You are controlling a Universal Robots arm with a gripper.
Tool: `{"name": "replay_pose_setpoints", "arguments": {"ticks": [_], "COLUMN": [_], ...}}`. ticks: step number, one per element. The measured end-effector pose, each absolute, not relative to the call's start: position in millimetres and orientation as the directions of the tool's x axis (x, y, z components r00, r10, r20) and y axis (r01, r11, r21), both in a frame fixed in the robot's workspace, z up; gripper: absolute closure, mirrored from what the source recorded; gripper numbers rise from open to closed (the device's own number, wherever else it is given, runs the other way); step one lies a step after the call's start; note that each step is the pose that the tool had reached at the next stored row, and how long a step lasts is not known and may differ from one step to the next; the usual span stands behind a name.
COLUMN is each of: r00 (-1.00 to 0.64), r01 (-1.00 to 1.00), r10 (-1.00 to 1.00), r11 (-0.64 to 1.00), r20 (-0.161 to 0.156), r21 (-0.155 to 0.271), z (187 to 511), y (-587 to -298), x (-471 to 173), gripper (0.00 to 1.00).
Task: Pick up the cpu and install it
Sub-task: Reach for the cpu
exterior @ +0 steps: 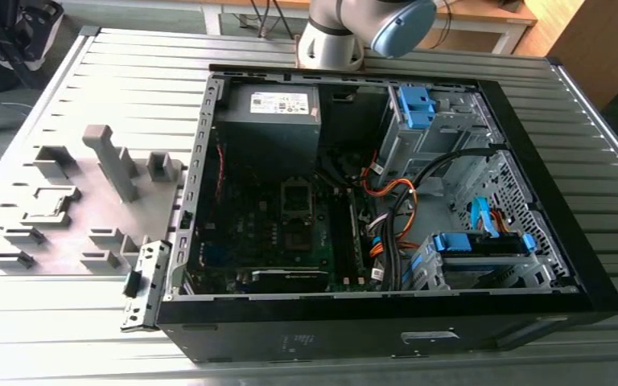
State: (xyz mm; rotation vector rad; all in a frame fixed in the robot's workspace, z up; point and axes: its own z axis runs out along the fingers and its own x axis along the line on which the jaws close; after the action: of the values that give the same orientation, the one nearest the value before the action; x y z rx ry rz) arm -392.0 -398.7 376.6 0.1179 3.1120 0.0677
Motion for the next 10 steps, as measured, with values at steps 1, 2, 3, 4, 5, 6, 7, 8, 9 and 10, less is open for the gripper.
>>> {"name": "replay_pose_setpoints", "arguments": {"ticks": [1,2,3,4,5,6,7,8,9,10], "r00": [-0.997,-0.997,-0.997,-0.997,-0.997,-0.997,-0.997,-0.997,-0.997,-0.997], "r01": [0.075,0.075,0.075,0.075,0.075,0.075,0.075,0.075,0.075,0.075], "r10": [0.076,0.076,0.076,0.076,0.076,0.076,0.076,0.076,0.076,0.076], "r11": [0.996,0.996,0.996,0.996,0.996,0.996,0.996,0.996,0.996,0.996], "r20": [-0.025,-0.025,-0.025,-0.025,-0.025,-0.025,-0.025,-0.025,-0.025,-0.024], "r21": [0.044,0.044,0.044,0.044,0.044,0.044,0.044,0.044,0.044,0.044], "z": [376.3,376.1,375.8,375.8,375.9,375.8,375.8,375.8,375.8,375.7], "y": [-398.7,-398.7,-398.7,-398.7,-398.7,-398.7,-398.7,-398.9,-399.1,-399.5], "x": [-392.5,-393.0,-393.4,-393.5,-393.7,-393.8,-393.9,-393.9,-393.9,-393.9], "gripper": [0.89,0.89,0.89,0.89,0.89,0.89,0.89,0.89,0.89,0.89]}}
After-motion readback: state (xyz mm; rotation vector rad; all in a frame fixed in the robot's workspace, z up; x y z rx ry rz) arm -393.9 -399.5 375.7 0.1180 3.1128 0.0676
